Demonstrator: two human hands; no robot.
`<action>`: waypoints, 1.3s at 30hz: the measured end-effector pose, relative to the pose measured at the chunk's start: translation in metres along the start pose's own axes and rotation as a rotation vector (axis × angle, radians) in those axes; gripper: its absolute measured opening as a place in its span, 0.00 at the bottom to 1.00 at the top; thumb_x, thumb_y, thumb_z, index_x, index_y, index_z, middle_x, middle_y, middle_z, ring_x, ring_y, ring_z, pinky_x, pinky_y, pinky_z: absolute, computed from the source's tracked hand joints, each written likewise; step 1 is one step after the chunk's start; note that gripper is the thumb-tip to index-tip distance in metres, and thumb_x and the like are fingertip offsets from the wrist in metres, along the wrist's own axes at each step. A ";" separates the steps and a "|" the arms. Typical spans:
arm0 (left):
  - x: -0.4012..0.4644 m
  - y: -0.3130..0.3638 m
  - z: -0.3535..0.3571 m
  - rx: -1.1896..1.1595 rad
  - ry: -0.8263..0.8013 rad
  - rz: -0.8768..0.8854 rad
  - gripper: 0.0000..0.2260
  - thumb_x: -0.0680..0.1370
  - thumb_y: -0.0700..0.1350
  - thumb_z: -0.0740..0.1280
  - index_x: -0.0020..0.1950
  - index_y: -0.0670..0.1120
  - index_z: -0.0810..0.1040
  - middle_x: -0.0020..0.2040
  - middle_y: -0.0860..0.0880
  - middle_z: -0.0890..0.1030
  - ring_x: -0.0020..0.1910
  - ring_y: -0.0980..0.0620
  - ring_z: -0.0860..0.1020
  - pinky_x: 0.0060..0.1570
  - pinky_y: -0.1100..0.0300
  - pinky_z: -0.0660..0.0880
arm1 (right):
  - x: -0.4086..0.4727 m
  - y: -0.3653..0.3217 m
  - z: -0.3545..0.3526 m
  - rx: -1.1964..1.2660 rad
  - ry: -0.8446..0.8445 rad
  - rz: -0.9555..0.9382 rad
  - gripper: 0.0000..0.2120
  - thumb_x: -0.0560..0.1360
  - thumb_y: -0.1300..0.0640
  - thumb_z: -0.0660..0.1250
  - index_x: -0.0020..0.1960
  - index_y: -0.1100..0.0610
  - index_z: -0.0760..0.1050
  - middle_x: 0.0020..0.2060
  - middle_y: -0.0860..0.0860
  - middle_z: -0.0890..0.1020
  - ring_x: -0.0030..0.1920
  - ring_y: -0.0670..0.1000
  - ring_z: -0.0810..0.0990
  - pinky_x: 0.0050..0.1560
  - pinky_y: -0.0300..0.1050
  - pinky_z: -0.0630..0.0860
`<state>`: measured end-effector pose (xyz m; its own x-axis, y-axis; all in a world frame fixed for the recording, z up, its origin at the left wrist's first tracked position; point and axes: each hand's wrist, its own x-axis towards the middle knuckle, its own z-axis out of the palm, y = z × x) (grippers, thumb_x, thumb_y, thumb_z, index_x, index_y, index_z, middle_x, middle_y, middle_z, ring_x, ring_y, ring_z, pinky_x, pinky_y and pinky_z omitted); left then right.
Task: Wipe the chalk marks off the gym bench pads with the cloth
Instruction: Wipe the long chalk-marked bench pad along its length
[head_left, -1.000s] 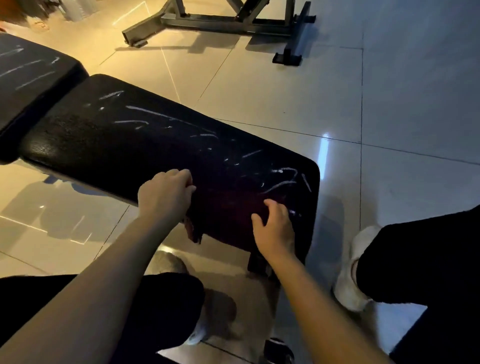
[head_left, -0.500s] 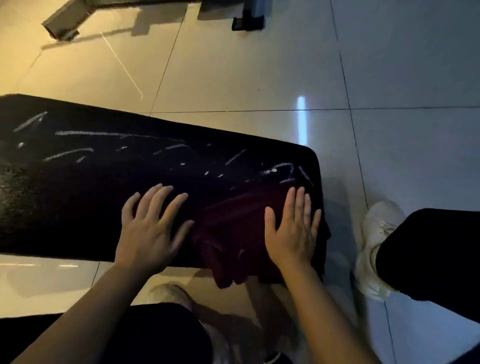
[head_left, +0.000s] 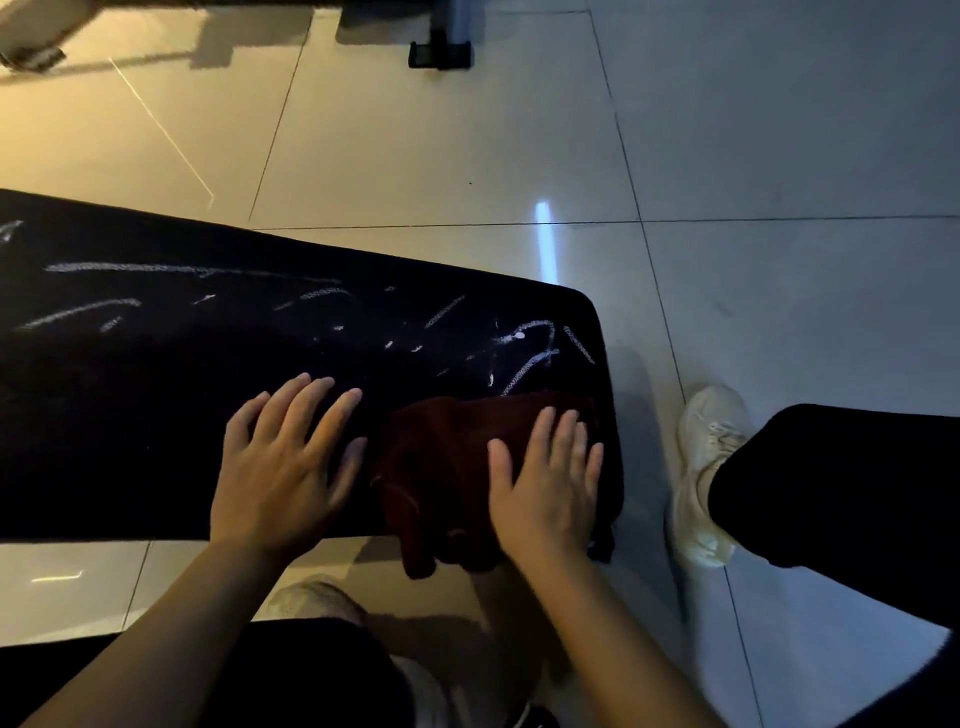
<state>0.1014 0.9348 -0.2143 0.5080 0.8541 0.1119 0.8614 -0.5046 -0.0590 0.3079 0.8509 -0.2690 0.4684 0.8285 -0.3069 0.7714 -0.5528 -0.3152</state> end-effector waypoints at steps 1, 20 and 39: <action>-0.001 0.000 0.000 0.007 -0.001 -0.003 0.24 0.78 0.56 0.55 0.68 0.46 0.75 0.65 0.41 0.76 0.68 0.40 0.70 0.63 0.43 0.63 | 0.011 0.008 -0.005 0.001 -0.021 0.066 0.36 0.79 0.35 0.37 0.78 0.57 0.35 0.78 0.57 0.40 0.78 0.54 0.38 0.74 0.50 0.31; -0.001 0.002 0.002 0.030 0.016 0.005 0.24 0.79 0.57 0.54 0.65 0.44 0.77 0.64 0.40 0.76 0.67 0.40 0.71 0.63 0.43 0.63 | 0.043 -0.004 -0.002 0.178 0.010 0.251 0.37 0.81 0.37 0.43 0.77 0.59 0.33 0.78 0.56 0.37 0.77 0.54 0.35 0.75 0.49 0.33; -0.001 0.002 0.003 0.014 0.041 0.004 0.24 0.78 0.56 0.54 0.63 0.44 0.79 0.64 0.40 0.77 0.67 0.39 0.72 0.62 0.42 0.65 | 0.003 -0.003 0.010 0.193 0.054 0.113 0.33 0.77 0.38 0.34 0.75 0.56 0.32 0.78 0.54 0.37 0.76 0.50 0.33 0.74 0.46 0.31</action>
<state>0.1024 0.9339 -0.2174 0.5112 0.8458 0.1524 0.8593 -0.5062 -0.0730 0.3024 0.8537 -0.2781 0.5736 0.7608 -0.3036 0.6179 -0.6452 -0.4493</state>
